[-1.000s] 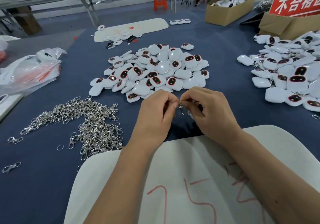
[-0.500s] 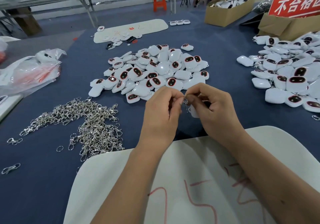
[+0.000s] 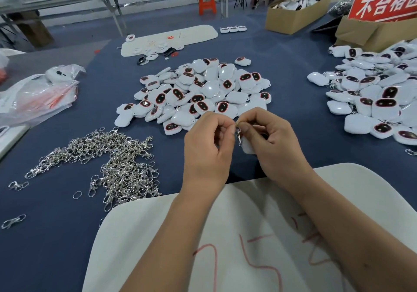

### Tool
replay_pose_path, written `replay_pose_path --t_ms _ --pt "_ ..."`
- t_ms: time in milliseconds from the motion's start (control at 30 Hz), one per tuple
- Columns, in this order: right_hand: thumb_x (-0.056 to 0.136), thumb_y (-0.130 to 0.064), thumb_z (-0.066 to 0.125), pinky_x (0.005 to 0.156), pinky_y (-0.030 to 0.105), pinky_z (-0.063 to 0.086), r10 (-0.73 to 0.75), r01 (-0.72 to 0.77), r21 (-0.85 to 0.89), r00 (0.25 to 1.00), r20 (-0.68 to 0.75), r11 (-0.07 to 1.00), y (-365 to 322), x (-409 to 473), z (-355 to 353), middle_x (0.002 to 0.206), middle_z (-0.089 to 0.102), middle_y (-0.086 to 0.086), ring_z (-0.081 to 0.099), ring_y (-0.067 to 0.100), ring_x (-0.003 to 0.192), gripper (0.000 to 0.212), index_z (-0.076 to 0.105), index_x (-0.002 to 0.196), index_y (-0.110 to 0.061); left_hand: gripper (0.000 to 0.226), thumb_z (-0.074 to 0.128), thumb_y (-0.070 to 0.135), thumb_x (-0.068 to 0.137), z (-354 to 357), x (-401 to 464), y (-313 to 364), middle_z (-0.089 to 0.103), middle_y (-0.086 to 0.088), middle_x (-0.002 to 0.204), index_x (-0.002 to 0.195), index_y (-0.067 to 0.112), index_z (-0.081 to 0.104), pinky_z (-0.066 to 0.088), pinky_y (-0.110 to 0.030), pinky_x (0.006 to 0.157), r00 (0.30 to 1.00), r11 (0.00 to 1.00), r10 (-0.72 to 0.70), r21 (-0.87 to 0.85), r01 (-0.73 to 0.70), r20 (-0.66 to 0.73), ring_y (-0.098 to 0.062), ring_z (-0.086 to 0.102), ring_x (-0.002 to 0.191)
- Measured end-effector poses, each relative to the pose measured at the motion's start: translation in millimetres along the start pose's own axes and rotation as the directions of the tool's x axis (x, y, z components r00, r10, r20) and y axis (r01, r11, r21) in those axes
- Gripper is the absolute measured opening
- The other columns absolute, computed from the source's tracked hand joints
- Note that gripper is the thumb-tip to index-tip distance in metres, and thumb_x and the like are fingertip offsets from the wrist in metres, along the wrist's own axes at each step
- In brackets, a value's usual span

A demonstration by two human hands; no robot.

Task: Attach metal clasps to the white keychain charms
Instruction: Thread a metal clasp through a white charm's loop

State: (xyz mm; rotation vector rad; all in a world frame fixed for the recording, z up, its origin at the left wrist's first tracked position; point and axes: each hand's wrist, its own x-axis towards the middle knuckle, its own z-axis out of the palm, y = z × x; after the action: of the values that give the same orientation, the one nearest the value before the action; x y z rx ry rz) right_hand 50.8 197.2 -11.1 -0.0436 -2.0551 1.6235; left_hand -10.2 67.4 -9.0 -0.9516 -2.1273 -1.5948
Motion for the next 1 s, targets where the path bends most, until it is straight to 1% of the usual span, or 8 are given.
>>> replay_pose_path --t_ms 167,233,367,500,567,667,800,1000 --pt "0.105 -0.011 0.060 0.068 0.031 0.048 -0.030 0.033 -0.073 0.999 0.038 0.997 4.0 1.6 -4.2 0.080 0.066 0.006 0.057 0.033 0.075 0.017 0.067 0.091 -0.016 0.010 0.066 0.007 0.088 -3.5 1.1 -0.8 0.060 0.007 0.075 0.082 0.014 0.065 0.044 -0.024 0.061 1.000 1.000 0.023 0.014 -0.023 0.011 -0.017 0.058 0.069" --pt "0.105 -0.010 0.060 0.067 0.035 0.050 -0.078 0.086 -0.154 0.995 0.058 0.984 4.9 2.0 -8.7 0.079 0.065 0.004 0.058 0.028 0.072 0.017 0.067 0.092 -0.016 0.011 0.067 0.005 0.087 -5.0 1.0 -1.9 0.059 0.010 0.076 0.082 0.015 0.065 0.042 -0.019 0.061 0.999 0.999 0.036 0.008 -0.036 0.035 -0.016 0.057 0.069" --pt "0.103 -0.004 0.061 0.070 0.041 0.052 -0.197 0.212 -0.353 0.977 0.080 0.911 7.8 3.6 -14.5 0.082 0.066 0.002 0.063 0.022 0.073 0.014 0.069 0.093 -0.011 0.011 0.068 0.004 0.085 -6.2 0.9 -2.1 0.060 0.005 0.076 0.080 0.014 0.066 0.045 -0.027 0.061 0.996 0.998 0.049 0.039 -0.052 0.075 -0.019 0.057 0.069" --pt "0.101 -0.019 0.069 0.074 0.038 0.055 -0.109 0.126 -0.288 0.991 0.076 0.949 9.2 2.9 -14.4 0.083 0.071 -0.003 0.066 0.018 0.075 0.004 0.071 0.098 -0.017 0.007 0.066 0.011 0.085 -4.6 1.9 0.8 0.057 0.011 0.062 0.078 0.013 0.068 0.045 -0.026 0.054 0.993 0.989 -0.117 -0.084 0.119 0.027 -0.017 0.056 0.056" --pt "0.097 -0.032 0.073 0.076 0.037 0.056 -0.065 0.086 -0.272 0.994 0.085 0.958 9.3 3.0 -14.6 0.086 0.072 -0.004 0.066 0.018 0.077 0.014 0.073 0.103 -0.019 0.008 0.068 0.009 0.087 -5.2 2.4 0.9 0.056 0.010 0.057 0.081 0.012 0.069 0.043 -0.023 0.053 0.977 0.964 -0.214 -0.156 0.215 0.021 -0.014 0.054 0.053" --pt "0.095 -0.025 0.076 0.067 0.038 0.056 -0.049 0.074 -0.229 0.993 0.111 0.971 7.4 3.5 -14.3 0.082 0.072 0.000 0.065 0.025 0.070 0.007 0.077 0.100 -0.020 0.011 0.068 0.003 0.092 -6.4 3.0 0.1 0.053 0.009 0.050 0.084 0.011 0.071 0.041 -0.020 0.052 0.955 0.934 -0.290 -0.200 0.297 0.065 -0.010 0.054 0.050" --pt "0.096 -0.018 0.076 0.055 0.033 0.046 -0.006 0.022 -0.168 0.995 0.099 0.986 8.0 3.3 -15.8 0.070 0.070 0.000 0.055 0.023 0.057 0.008 0.079 0.089 -0.020 0.015 0.068 0.001 0.090 -6.5 3.5 1.1 0.051 0.011 0.048 0.082 0.012 0.071 0.040 -0.016 0.050 0.953 0.930 -0.293 -0.208 0.304 0.084 -0.009 0.053 0.049" --pt "0.093 -0.014 0.076 0.064 0.033 0.052 -0.035 0.049 -0.273 0.998 0.057 0.961 8.0 2.4 -13.2 0.071 0.069 -0.008 0.062 0.015 0.065 0.015 0.076 0.081 -0.022 0.015 0.068 -0.001 0.089 -7.5 3.3 0.6 0.055 0.014 0.051 0.080 0.011 0.070 0.042 -0.020 0.051 0.960 0.939 -0.277 -0.202 0.278 0.030 -0.010 0.054 0.051"
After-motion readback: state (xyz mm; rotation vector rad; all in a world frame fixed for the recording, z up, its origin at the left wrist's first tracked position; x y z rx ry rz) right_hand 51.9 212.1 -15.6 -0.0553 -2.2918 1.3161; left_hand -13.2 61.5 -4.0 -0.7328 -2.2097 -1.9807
